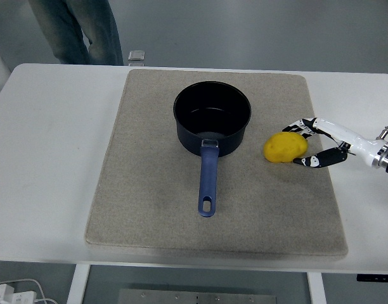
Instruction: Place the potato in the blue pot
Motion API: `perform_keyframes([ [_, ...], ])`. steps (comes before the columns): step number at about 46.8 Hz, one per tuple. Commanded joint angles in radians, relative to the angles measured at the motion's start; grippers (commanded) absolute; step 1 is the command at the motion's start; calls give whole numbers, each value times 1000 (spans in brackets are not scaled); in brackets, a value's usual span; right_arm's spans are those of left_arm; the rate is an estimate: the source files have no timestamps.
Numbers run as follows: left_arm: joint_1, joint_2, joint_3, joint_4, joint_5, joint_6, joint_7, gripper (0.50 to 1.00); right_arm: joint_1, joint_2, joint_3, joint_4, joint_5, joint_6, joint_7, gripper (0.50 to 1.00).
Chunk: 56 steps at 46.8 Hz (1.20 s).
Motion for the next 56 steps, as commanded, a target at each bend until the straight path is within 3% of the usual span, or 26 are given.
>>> perform_keyframes([
  [1,0,0,0,0,0,0,0,1000,1,-1,2,-14,41,21,0,500],
  [7,0,0,0,0,0,0,0,1000,13,-1,1,-34,110,69,2,500],
  [38,0,0,0,0,0,0,0,1000,6,4,1,-34,110,57,3,500],
  [56,0,0,0,0,0,0,0,1000,6,41,-10,-34,110,43,3,500],
])
